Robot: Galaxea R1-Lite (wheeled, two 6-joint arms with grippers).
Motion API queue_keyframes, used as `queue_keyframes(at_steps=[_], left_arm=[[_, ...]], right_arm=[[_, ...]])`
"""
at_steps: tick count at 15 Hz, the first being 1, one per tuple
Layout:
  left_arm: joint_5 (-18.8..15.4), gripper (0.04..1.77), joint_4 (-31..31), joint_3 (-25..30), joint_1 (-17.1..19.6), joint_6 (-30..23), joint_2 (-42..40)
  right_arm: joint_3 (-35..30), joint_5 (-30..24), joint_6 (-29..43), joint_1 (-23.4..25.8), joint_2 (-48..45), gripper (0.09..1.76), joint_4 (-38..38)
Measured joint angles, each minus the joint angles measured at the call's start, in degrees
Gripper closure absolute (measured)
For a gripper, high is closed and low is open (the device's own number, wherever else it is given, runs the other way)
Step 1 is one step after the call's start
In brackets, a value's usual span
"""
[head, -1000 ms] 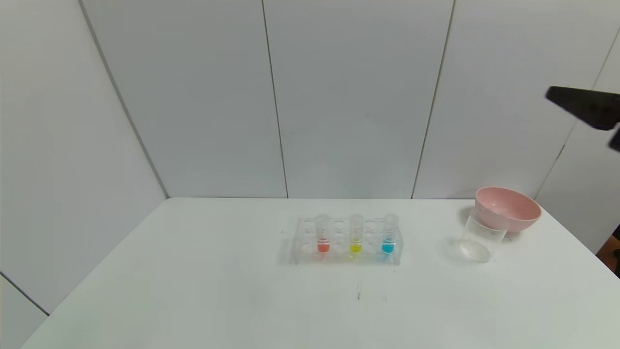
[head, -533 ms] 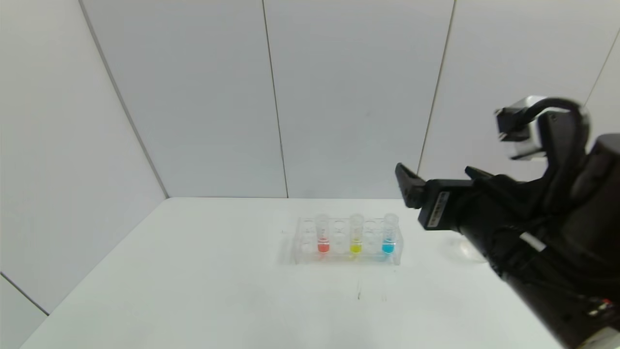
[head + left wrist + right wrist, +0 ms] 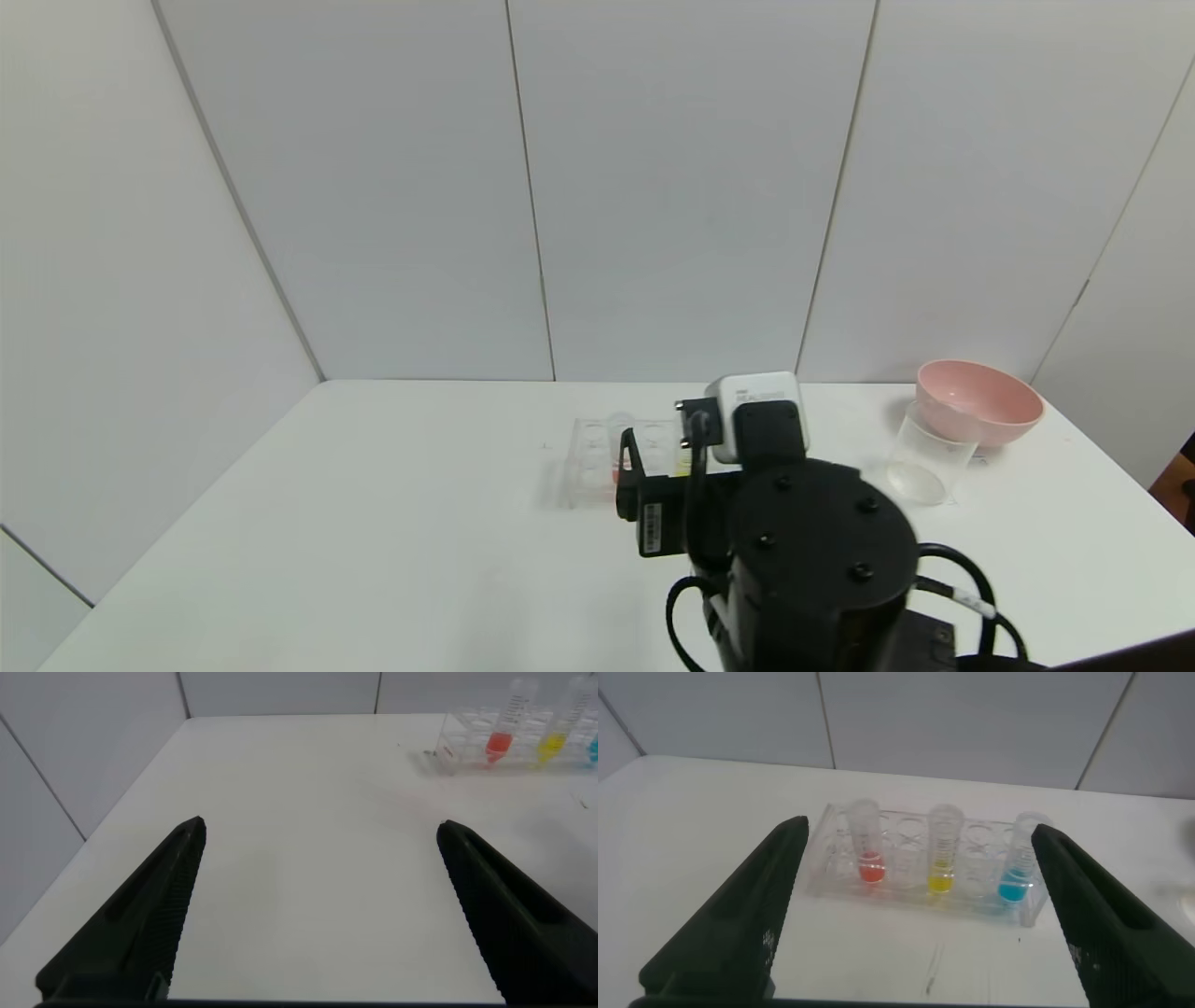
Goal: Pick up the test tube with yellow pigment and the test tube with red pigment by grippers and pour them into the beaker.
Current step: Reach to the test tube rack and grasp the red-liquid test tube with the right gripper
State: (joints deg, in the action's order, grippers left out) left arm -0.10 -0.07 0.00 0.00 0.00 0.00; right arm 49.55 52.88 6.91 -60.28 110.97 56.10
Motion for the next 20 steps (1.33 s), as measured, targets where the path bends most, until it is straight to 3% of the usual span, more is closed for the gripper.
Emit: queue_keyframes(at_steps=[10,20], left_arm=[[0.0,0.05,0.0,0.0,0.0,0.0,0.0],[0.0,0.05,0.02,0.0,0.0,0.0,0.0]], right_arm=[[18.63,-0.45,0.48,0.09,19.18,0.14,0.66],[29.16,-4.52,0.83,8.0,29.14,0.14,-0.16]])
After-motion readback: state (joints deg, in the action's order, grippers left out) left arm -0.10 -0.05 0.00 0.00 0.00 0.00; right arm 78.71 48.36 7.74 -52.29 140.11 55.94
